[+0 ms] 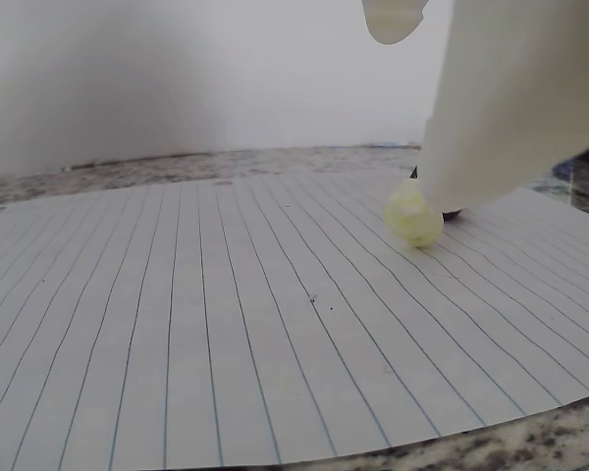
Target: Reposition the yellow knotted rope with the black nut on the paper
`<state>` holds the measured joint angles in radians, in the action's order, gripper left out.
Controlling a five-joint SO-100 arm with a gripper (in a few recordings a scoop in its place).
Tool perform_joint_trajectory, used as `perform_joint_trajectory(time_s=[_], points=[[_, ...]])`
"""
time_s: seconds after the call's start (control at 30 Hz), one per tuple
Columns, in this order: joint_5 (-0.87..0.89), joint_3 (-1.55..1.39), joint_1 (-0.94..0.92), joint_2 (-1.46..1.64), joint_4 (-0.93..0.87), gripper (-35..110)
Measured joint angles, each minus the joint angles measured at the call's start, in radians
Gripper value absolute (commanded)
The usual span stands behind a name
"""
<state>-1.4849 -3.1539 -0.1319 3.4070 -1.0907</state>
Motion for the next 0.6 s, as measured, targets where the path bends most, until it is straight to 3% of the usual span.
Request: perform_joint_trajectory(time_s=[0.6], points=[[0.0, 0.037, 0.009, -0.101, 0.054, 59]])
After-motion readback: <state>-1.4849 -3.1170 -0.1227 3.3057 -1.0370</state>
